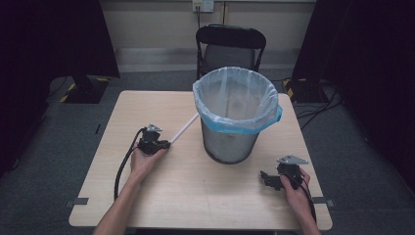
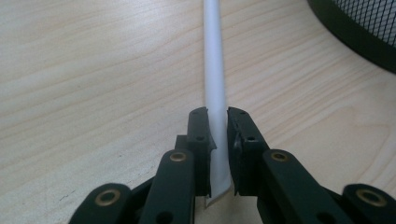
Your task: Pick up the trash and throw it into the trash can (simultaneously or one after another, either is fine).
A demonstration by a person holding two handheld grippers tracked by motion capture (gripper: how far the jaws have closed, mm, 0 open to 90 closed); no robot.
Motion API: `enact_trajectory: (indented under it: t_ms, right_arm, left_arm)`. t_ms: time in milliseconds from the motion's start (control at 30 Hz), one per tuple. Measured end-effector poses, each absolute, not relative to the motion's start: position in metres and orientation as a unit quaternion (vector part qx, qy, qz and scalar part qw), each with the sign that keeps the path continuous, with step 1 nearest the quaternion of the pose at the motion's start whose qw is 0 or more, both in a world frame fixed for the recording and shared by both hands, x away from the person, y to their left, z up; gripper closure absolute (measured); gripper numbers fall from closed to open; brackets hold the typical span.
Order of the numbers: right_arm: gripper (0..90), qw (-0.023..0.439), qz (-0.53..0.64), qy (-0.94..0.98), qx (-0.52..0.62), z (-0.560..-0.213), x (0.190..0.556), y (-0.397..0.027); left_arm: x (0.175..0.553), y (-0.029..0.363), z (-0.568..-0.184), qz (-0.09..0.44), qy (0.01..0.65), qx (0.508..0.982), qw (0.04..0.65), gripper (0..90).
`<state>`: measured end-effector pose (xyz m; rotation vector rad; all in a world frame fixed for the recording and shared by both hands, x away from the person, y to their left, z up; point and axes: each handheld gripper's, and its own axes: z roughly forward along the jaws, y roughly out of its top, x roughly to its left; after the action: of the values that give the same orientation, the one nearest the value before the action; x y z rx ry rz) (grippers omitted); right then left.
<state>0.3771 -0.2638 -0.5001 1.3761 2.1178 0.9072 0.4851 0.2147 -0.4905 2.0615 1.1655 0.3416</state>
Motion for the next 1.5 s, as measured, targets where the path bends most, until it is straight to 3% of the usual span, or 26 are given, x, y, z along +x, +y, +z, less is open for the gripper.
enact_trajectory:
  t_ms: [333,1500]
  right_arm:
    - [11.7,0.227,0.329,0.769,0.499,-0.500,0.377,-0.264]
    - [11.7,0.227,0.329,0.769,0.499,-0.500,0.377,-0.264]
  left_arm:
    - [0.487,0.228,-0.486,0.136,0.476,0.779,0.386,80.4]
    - [0.471,0.255,-0.432,0.169,0.446,0.726,0.496,80.2]
